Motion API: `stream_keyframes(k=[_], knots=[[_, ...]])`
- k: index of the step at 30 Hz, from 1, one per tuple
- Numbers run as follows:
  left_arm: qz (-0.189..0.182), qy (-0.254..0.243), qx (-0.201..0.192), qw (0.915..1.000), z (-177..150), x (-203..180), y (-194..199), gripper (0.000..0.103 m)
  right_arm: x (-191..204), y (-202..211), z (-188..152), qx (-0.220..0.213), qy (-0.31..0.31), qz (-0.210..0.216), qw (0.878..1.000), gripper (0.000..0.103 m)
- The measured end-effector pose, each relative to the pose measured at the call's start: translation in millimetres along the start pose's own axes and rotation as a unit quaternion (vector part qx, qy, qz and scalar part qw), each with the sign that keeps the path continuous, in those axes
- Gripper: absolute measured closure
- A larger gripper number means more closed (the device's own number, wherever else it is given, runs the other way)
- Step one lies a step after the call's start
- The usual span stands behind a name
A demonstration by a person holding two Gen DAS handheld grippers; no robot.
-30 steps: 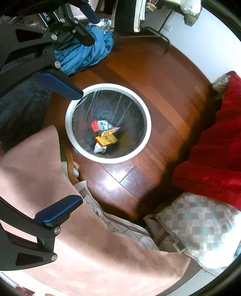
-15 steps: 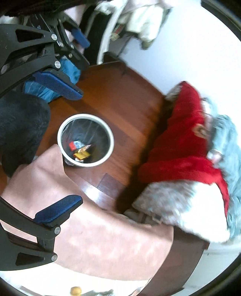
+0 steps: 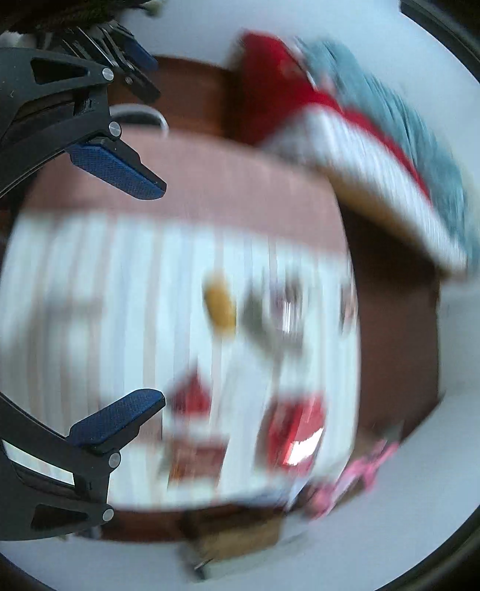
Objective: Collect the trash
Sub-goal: 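Move both tools back over the table, then grasp the yellow bun with the left tool while the right tool grasps the brown snack wrapper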
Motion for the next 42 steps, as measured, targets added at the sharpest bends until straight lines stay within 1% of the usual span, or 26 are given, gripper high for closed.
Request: stream_keyframes(k=[1, 3, 5, 6, 8, 9, 11, 13, 14, 15, 17, 20, 22, 24, 25, 27, 28, 29, 30, 32, 33, 35, 36, 42], knots=[[-0.004, -0.025, 0.007, 0.9997, 5.9, -22.1, -13.1, 0.001, -18.7, -3.0, 2.5, 0.003, -0.013, -0.005, 1.000, 0.000], [-0.014, -0.076, 0.021, 0.9967, 14.8, -61.3, -37.4, 0.001, -70.2, -14.1, 10.1, 0.012, -0.050, -0.024, 0.998, 0.000], [-0.021, -0.125, 0.029, 0.9915, 22.6, -93.6, -56.2, 0.002, -98.0, -24.4, 16.9, 0.021, -0.068, -0.033, 0.997, 0.000], [-0.022, -0.143, 0.029, 0.9891, 23.8, -103.5, -62.6, 0.007, -115.6, -31.7, 19.0, 0.028, -0.080, -0.034, 0.996, 0.000], [-0.034, -0.191, 0.032, 0.9805, 27.8, -127.2, -76.1, 0.015, -135.5, -42.5, 23.9, 0.037, -0.088, -0.038, 0.995, 0.001], [-0.037, -0.206, 0.036, 0.9772, 25.6, -135.2, -78.0, 0.018, -143.7, -49.5, 26.1, 0.040, -0.091, -0.039, 0.994, 0.003], [-0.046, -0.237, 0.047, 0.9693, 28.0, -150.2, -88.3, 0.018, -157.9, -56.8, 28.7, 0.047, -0.097, -0.031, 0.994, 0.008], [-0.046, -0.261, 0.050, 0.9629, 28.4, -160.7, -95.0, 0.019, -168.3, -64.1, 32.0, 0.052, -0.103, -0.022, 0.993, 0.014], [-0.048, -0.271, 0.051, 0.9600, 28.1, -166.1, -97.2, 0.026, -170.2, -67.7, 33.3, 0.053, -0.105, -0.020, 0.993, 0.014], [-0.051, -0.274, 0.054, 0.9589, 28.7, -169.3, -99.7, 0.044, -172.0, -71.7, 34.4, 0.055, -0.107, -0.017, 0.993, 0.014], [-0.046, -0.278, 0.067, 0.9572, 24.9, -174.6, -104.7, 0.062, -174.6, -76.5, 35.1, 0.058, -0.106, -0.015, 0.993, 0.014], [-0.049, -0.269, 0.063, 0.9598, 17.8, -176.0, -106.7, 0.064, -173.5, -87.5, 32.2, 0.072, -0.104, -0.012, 0.992, 0.015], [-0.053, -0.258, 0.063, 0.9625, 17.1, -176.4, -106.2, 0.066, -172.6, -93.5, 30.6, 0.077, -0.102, -0.010, 0.992, 0.021], [-0.049, -0.251, 0.062, 0.9648, 16.4, -176.1, -105.5, 0.074, -171.7, -97.8, 28.8, 0.081, -0.101, -0.012, 0.992, 0.027], [-0.044, -0.249, 0.059, 0.9657, 16.2, -175.6, -104.8, 0.076, -171.6, -99.3, 27.9, 0.081, -0.102, -0.014, 0.991, 0.029], [-0.038, -0.246, 0.055, 0.9669, 16.2, -174.8, -104.8, 0.080, -172.3, -99.7, 27.4, 0.078, -0.103, -0.020, 0.991, 0.032], [-0.033, -0.244, 0.052, 0.9679, 15.9, -174.4, -103.7, 0.081, -171.9, -99.4, 27.2, 0.075, -0.103, -0.023, 0.992, 0.040], [-0.030, -0.241, 0.050, 0.9689, 16.9, -169.8, -101.5, 0.082, -170.7, -98.7, 27.7, 0.072, -0.100, -0.026, 0.992, 0.045], [-0.026, -0.235, 0.046, 0.9705, 18.4, -165.6, -99.6, 0.083, -169.6, -98.3, 27.7, 0.069, -0.096, -0.033, 0.992, 0.054], [-0.022, -0.223, 0.041, 0.9736, 19.6, -159.1, -95.0, 0.084, -169.3, -97.6, 28.3, 0.069, -0.095, -0.035, 0.993, 0.060], [-0.022, -0.219, 0.039, 0.9748, 19.4, -156.5, -92.2, 0.085, -169.4, -96.9, 28.6, 0.067, -0.094, -0.034, 0.993, 0.065], [-0.019, -0.207, 0.033, 0.9777, 17.8, -151.6, -84.0, 0.085, -167.6, -93.6, 28.1, 0.062, -0.091, -0.034, 0.993, 0.067], [-0.019, -0.200, 0.029, 0.9792, 17.7, -148.7, -80.3, 0.085, -166.2, -91.3, 27.5, 0.060, -0.090, -0.033, 0.994, 0.072], [-0.025, -0.155, -0.004, 0.9876, 20.4, -128.3, -43.1, 0.085, -152.5, -65.8, 23.8, 0.032, -0.071, -0.029, 0.997, 0.073]])
Point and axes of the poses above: each gripper's, at about its wrist camera, not at the fingertips, and y roughly against the way its jaws point, x to its left, z to its top, the point moved 5 cm from there along -y, roughly the way its jaws point, and after that the axes turned 5 degrees about z, right-handed, at the moved point
